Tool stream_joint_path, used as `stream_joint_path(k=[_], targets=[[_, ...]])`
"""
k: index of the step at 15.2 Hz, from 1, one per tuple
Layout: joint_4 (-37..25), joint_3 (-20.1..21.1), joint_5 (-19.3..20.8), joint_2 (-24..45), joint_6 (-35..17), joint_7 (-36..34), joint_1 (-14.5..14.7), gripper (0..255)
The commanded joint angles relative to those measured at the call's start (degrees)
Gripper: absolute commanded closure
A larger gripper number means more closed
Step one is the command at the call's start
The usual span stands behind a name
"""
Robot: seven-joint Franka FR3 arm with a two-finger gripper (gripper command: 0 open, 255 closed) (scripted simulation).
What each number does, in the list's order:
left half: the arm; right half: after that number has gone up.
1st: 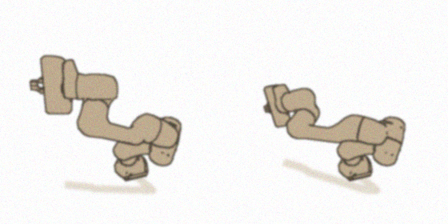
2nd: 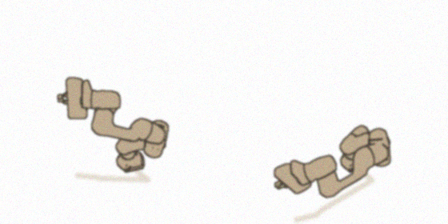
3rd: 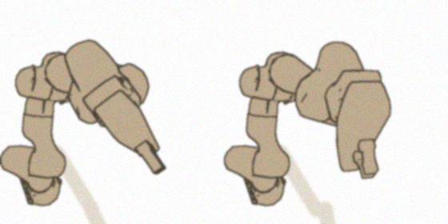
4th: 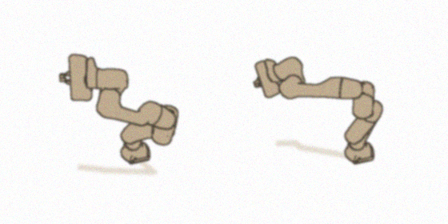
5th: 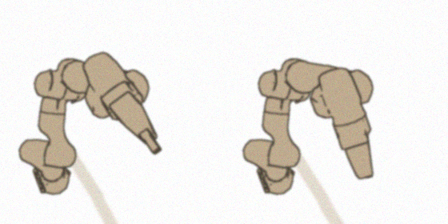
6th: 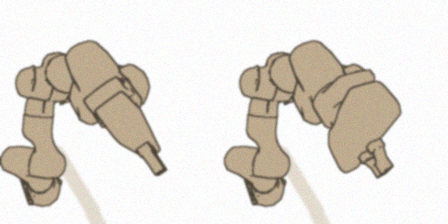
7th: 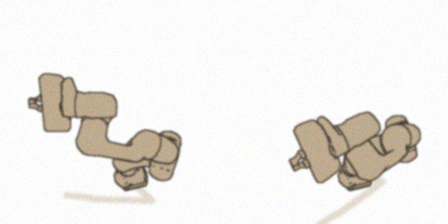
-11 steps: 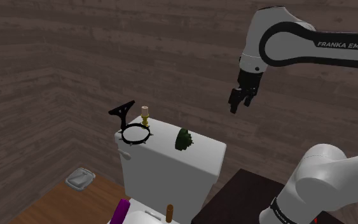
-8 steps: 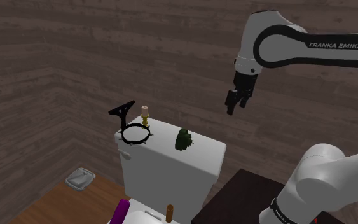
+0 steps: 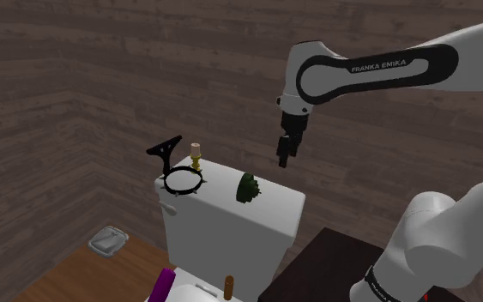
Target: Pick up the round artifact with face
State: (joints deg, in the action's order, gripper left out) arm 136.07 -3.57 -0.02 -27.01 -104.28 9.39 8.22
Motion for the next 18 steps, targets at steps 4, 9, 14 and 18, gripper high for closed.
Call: stream_joint_path(k=[4,9,14,18], targets=[[-3.5,-0.4,-3.9,10.2,-3.3,9.1,4.2,0],[-5.7,0.0,-6.6,16.8,-5.2,14.9,6.4,0],[-3.4,0.0,-6.9,18.4,-9.2,15.5,6.4,0],[-2.9,0.0,-7.0,19.2,-10.4,15.6,6.5,255]])
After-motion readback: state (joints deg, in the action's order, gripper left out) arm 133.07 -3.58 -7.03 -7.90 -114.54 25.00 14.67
